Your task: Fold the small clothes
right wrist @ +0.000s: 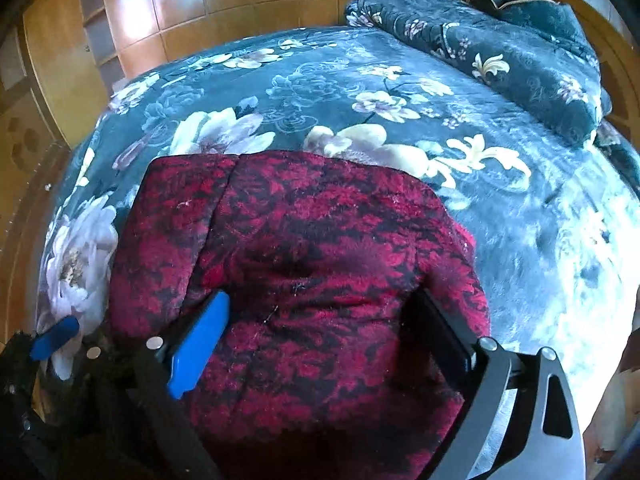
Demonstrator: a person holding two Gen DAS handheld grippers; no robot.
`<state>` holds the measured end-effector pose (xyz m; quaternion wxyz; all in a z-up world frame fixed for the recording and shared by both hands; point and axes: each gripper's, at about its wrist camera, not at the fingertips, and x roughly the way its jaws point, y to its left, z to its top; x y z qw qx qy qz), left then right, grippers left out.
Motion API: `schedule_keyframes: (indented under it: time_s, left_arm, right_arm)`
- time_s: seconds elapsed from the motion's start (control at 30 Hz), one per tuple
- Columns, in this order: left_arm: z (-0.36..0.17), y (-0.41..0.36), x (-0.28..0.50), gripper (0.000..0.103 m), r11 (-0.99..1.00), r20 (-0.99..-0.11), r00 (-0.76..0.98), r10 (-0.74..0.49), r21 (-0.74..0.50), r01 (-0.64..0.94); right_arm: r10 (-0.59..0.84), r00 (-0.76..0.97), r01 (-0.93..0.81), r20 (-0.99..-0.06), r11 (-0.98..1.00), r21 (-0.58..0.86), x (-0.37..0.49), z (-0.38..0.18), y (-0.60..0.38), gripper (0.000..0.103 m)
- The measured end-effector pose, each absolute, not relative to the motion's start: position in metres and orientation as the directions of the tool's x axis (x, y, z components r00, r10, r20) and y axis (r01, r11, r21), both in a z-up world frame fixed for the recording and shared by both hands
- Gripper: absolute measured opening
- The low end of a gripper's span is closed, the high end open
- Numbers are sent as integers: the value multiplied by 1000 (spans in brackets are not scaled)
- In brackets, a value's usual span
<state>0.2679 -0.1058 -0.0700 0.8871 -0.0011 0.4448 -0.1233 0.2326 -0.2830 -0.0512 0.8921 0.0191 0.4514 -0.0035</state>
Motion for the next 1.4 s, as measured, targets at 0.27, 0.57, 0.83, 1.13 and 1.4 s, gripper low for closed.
schedule_keyframes:
  time_s: [0.27, 0.57, 0.83, 1.13, 1.4]
  left_arm:
    - [-40, -98, 225, 97, 976, -732, 648, -211, -119, 183]
    - [-2, -82, 170, 97, 982, -660, 728, -186, -100, 161]
    - [17, -70, 115, 99, 984, -610, 772, -176, -93, 150]
    - [22, -71, 57, 99, 983, -592, 786, -177, -69, 170]
    - [31, -75, 32, 99, 983, -570, 804, -170, -36, 182]
  right_arm:
    - [30, 658, 60, -752, 994, 93, 199, -16, -298, 100]
    - [-22, 722, 143, -691, 983, 118, 121, 12, -295, 101]
    - [-116, 753, 209, -647, 975, 68, 53, 21, -278, 101]
    - [-194, 770, 270, -608, 962, 34, -7, 28, -266, 101]
    - [-209, 776, 292, -595, 955, 46, -37, 33, -263, 101]
